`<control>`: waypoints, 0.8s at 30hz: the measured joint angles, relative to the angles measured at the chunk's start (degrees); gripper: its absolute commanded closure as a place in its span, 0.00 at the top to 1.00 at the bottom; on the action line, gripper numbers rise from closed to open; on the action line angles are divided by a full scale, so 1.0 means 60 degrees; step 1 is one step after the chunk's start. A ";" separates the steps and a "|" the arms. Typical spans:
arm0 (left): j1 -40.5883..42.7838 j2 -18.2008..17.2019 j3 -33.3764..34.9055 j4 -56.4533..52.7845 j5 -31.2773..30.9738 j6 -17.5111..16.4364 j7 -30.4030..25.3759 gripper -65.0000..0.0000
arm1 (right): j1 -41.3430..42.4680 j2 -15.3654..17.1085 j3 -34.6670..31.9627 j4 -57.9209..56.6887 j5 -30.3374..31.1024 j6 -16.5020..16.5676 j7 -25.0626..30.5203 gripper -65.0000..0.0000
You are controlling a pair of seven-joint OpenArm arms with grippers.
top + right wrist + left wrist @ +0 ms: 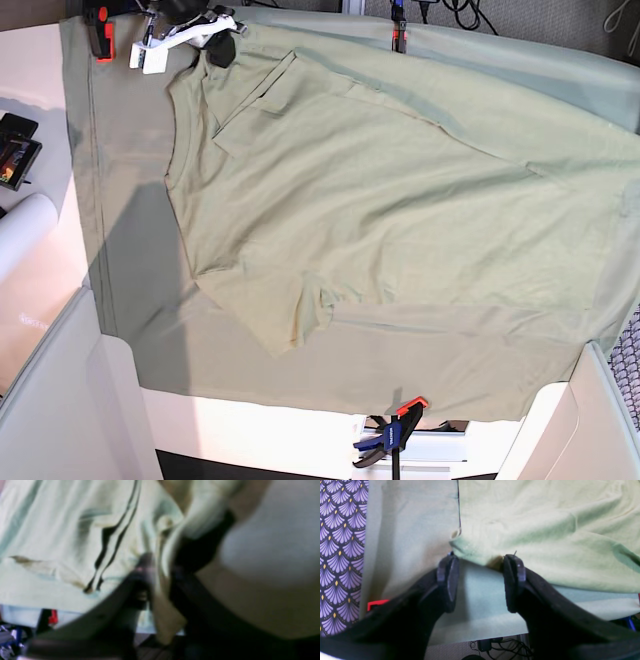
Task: Fold the T-shirt properly
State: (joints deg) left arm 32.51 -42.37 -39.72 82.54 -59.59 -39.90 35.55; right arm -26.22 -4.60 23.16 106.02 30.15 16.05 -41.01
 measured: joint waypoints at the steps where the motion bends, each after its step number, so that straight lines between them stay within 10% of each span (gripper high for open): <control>1: 0.0000 0.0000 0.0000 0.0000 -0.0004 0.0000 0.0000 0.50 | 0.0007 0.0007 0.0000 0.0000 -0.0091 0.0000 0.0011 0.00; 16: 0.0688 0.0251 0.0000 0.0000 -0.1282 0.0011 0.1082 0.50 | 0.0033 0.1960 0.1016 0.0007 -0.0211 0.0102 0.0007 0.00; 24: 0.0954 0.0554 0.0000 0.0000 -0.1144 0.0011 0.1075 0.50 | 0.0029 0.2091 0.1016 0.0007 -0.0171 0.0106 -0.0171 0.00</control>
State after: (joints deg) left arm 38.24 -39.05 -39.72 82.54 -66.46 -39.83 42.00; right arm -26.04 7.94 29.26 106.06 29.12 16.69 -42.04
